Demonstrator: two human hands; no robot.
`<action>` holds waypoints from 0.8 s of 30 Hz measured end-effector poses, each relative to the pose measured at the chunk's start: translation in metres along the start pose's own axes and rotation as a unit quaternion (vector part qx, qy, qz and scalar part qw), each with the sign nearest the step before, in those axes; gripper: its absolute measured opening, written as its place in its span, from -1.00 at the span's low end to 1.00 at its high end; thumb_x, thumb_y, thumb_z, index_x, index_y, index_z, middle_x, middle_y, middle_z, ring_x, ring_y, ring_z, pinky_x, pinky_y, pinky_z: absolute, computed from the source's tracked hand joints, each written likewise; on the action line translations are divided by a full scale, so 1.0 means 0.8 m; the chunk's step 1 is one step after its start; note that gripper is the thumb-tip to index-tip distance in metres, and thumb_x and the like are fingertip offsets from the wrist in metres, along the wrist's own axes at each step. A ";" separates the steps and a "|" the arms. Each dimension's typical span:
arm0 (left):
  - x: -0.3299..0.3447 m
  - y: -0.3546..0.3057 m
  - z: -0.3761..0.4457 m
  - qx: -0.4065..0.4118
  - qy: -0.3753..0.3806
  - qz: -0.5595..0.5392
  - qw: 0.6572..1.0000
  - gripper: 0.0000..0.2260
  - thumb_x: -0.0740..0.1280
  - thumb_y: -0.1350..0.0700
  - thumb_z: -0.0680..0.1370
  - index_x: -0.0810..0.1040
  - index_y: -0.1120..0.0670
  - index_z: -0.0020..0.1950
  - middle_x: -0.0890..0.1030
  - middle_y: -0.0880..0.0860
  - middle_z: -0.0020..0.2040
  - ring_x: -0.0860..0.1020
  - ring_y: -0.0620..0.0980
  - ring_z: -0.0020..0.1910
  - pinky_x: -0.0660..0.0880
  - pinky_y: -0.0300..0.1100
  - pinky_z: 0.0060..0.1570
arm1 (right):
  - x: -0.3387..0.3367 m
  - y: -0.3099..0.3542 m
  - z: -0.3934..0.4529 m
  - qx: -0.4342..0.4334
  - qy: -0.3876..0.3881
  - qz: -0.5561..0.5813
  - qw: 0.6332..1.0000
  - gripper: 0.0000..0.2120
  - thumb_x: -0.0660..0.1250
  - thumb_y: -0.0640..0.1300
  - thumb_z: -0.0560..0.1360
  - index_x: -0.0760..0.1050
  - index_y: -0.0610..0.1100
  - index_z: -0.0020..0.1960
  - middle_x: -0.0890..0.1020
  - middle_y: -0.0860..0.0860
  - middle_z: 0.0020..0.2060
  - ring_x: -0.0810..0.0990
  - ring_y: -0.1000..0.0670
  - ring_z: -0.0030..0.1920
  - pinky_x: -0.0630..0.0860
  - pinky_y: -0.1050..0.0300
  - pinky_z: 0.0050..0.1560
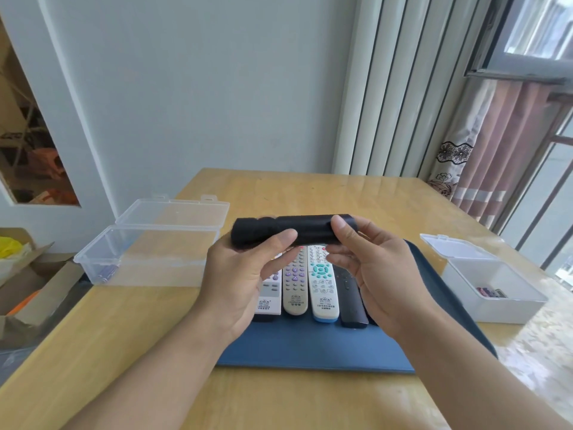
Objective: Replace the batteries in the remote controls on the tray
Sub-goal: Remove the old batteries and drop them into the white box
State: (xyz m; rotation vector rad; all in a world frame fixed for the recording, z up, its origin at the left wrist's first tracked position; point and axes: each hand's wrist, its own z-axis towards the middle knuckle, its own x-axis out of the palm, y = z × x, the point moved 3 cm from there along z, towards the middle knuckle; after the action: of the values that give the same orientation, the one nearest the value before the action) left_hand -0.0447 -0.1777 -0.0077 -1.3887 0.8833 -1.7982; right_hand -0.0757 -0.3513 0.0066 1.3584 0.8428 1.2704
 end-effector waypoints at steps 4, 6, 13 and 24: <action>-0.009 -0.001 0.003 0.018 -0.020 0.149 0.989 -0.78 0.56 0.31 0.38 0.69 0.16 -0.01 0.70 0.12 -0.12 0.73 0.09 -0.14 0.67 -0.10 -0.15 | -0.004 -0.004 0.003 -0.011 -0.030 0.004 0.999 -0.57 0.52 0.07 0.34 0.67 -0.11 0.13 0.67 -0.06 -0.16 0.59 0.02 -0.22 0.58 0.03 0.07; -0.006 0.005 -0.001 0.000 0.019 0.193 0.981 -0.83 0.51 0.29 0.48 0.69 0.15 0.04 0.71 0.16 -0.10 0.73 0.12 -0.19 0.68 -0.07 -0.21 | -0.005 -0.006 0.003 -0.009 -0.040 0.005 0.999 -0.59 0.49 0.08 0.38 0.67 -0.14 0.13 0.67 -0.02 -0.20 0.57 0.08 -0.23 0.53 0.10 0.00; 0.010 0.024 -0.015 -0.066 0.164 0.209 0.962 -0.78 0.28 0.23 0.66 0.58 0.10 0.29 0.70 -0.04 -0.12 0.61 0.15 -0.28 0.50 -0.18 -0.45 | 0.012 -0.014 -0.007 0.047 0.045 0.036 0.997 -0.78 0.35 -0.03 0.59 0.61 -0.16 0.12 0.73 -0.04 0.07 0.70 -0.07 0.12 0.54 0.06 0.14; 0.014 0.034 -0.021 0.021 0.120 0.272 0.955 -0.87 0.33 0.15 0.65 0.62 0.04 0.16 0.72 0.09 -0.08 0.57 0.14 -0.45 0.39 -0.17 -0.56 | 0.012 -0.018 -0.009 0.011 0.000 -0.009 1.000 -0.79 0.30 0.01 0.63 0.60 -0.09 -0.06 0.75 0.00 0.00 0.62 -0.26 0.13 0.44 -0.21 0.36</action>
State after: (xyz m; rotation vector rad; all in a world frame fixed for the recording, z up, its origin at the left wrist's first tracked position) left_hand -0.0601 -0.1998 -0.0278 -0.7964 1.2073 -1.5525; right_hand -0.0789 -0.3374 -0.0062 1.3669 0.8691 1.2504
